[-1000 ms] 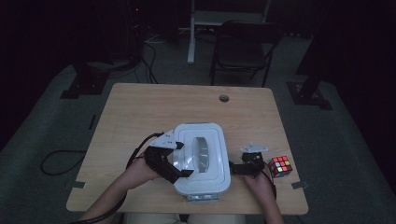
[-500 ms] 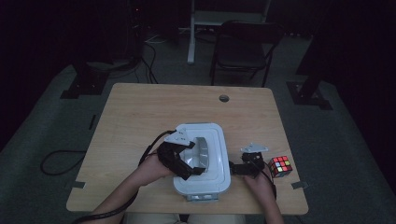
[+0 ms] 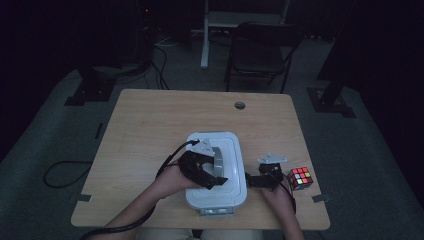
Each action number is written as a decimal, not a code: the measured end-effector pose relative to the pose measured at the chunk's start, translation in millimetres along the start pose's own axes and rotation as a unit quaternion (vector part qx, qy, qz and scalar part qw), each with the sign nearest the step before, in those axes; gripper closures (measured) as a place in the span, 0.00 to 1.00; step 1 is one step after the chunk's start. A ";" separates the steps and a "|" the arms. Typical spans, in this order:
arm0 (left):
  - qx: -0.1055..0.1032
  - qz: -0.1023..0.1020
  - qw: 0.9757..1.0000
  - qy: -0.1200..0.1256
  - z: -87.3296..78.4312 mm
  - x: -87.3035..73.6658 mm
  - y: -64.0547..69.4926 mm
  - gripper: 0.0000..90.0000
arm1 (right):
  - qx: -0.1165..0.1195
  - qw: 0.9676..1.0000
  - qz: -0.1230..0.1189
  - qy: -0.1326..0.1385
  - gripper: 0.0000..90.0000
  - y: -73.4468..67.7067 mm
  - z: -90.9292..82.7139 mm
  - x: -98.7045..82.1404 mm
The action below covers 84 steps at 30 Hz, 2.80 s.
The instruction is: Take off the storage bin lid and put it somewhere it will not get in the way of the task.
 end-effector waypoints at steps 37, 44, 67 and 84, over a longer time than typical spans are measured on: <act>0.009 0.015 0.999 0.046 -26.5 2.0 3.1 0.69 | 0.000 1.000 0.000 0.001 0.14 0.3 1.2 0.7; 0.019 0.006 0.997 0.072 -49.4 5.2 -7.1 0.76 | 0.000 1.000 0.000 0.000 0.14 0.1 1.1 0.7; 0.040 -0.010 0.995 0.092 -127.8 -11.7 -38.4 0.82 | -0.001 1.000 0.000 0.000 0.14 0.3 1.2 0.7; 0.058 -0.018 0.995 0.080 -165.5 -64.6 -70.6 0.81 | -0.001 1.000 0.001 0.000 0.14 0.2 1.1 0.7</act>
Point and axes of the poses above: each handheld gripper's, and its own axes: z roughly forward along the jaws, x roughly out of its top, y roughly to its right, the point moved 2 cm from there along z, roughly forward along the jaws, and after that the axes turned 13 degrees about y, right-handed, at the moved point
